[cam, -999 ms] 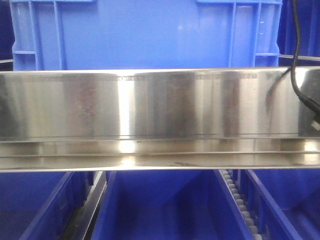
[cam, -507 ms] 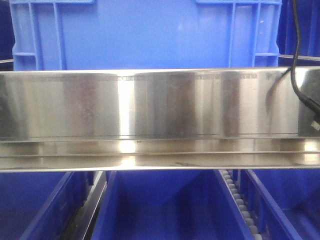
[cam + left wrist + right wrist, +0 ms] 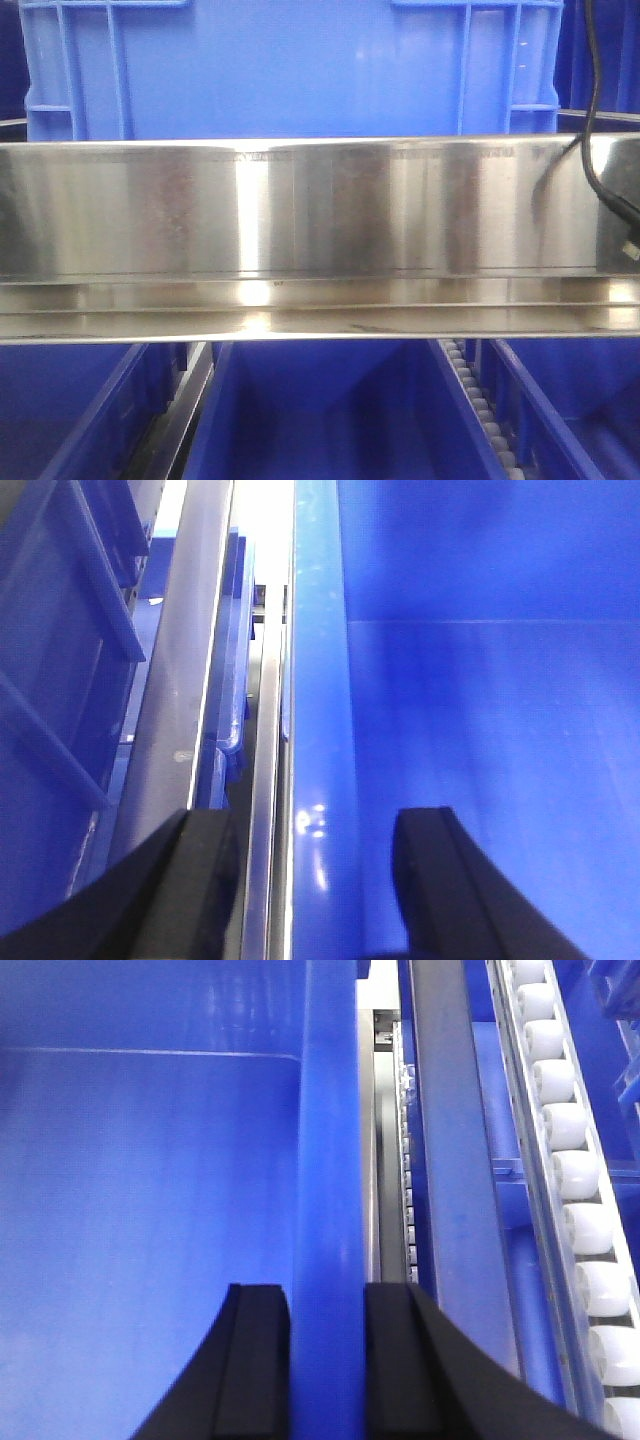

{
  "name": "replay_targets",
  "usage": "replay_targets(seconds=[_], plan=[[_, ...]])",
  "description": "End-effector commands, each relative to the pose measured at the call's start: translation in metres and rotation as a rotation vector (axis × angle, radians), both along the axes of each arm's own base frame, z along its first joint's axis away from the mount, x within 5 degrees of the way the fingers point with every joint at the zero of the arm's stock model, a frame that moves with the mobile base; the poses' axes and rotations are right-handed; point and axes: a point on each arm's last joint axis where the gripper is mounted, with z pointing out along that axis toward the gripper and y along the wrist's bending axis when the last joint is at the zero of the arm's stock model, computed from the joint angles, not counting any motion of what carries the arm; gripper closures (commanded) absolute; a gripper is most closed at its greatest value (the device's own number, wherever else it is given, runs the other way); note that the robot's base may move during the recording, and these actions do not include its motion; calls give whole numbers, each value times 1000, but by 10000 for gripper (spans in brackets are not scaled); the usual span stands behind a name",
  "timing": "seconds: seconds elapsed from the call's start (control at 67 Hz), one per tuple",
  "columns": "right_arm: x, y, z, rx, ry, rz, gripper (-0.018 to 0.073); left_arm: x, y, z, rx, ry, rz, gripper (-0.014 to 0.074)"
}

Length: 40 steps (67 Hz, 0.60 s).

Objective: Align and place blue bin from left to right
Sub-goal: 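Lower both grippers onto the bin walls and close on the rims, then lift the blue bin off the rack with both grippers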

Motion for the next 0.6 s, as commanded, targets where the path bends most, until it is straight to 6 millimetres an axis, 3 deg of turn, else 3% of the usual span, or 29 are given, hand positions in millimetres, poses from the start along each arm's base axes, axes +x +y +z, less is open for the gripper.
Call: replay_targets(seconds=[0.0, 0.194, 0.582], plan=[[1, -3, 2, -11, -11, -8, 637, 0, 2, 3, -4, -7, 7, 450], [1, -3, 2, -9, -14, -8, 637, 0, 2, 3, -4, -7, 7, 703], [2, -2, 3, -5, -21, -6, 637, 1, 1, 5, -9, -26, 0, 707]])
